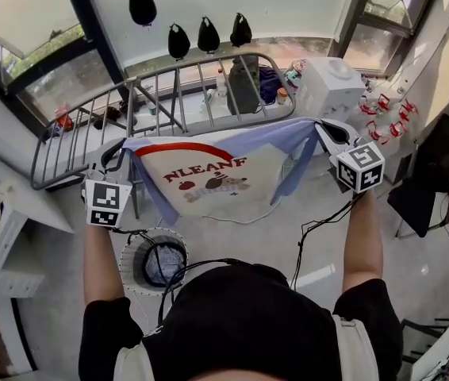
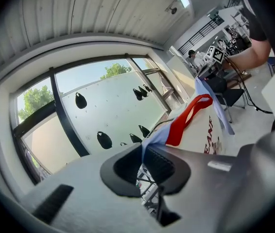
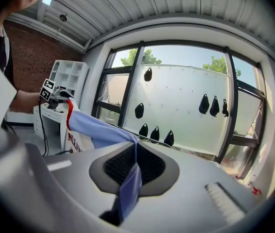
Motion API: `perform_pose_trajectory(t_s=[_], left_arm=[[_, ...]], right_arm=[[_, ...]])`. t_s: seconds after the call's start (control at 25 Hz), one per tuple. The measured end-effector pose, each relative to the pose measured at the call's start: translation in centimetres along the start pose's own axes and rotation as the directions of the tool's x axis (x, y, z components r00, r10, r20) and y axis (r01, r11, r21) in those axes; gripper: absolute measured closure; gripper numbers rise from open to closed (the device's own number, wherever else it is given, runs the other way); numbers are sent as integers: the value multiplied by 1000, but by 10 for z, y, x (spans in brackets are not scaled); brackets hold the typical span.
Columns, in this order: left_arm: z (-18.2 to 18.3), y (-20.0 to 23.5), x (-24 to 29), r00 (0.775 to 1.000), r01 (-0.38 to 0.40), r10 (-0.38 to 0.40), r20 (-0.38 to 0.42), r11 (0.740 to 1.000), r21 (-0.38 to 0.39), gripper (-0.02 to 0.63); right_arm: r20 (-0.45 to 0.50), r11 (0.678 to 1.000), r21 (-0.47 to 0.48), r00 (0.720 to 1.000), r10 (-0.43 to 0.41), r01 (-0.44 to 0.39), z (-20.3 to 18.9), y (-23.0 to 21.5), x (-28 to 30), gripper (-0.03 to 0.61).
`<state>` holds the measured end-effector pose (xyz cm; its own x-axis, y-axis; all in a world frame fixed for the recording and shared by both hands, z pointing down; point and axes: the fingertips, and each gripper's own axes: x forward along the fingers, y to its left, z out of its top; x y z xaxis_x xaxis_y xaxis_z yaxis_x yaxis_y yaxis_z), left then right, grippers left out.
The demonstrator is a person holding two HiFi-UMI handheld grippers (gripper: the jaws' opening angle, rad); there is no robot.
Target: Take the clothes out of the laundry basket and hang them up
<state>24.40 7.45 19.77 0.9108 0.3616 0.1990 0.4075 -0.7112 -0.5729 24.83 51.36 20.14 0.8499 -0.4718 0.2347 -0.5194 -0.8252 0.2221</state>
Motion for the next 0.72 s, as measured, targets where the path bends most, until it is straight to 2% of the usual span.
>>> perform_pose_trajectory(t_s=[0.12,0.32,0.72], left_arm=[[11,-5,9,1000,-11,11,15,1000,6,595],[64,-27,50,1000,-29,29,4,999,24,595],[99,-1,70,994,-112,112,-2,992,54,597]], right_arm=[[3,999,-33,1000,-19,19,0,-15,-6,552],[15,996,-83,1000,-21,22,5,-89,-15,552],[40,987,-160,999,-15,21,37,-128,17,552]])
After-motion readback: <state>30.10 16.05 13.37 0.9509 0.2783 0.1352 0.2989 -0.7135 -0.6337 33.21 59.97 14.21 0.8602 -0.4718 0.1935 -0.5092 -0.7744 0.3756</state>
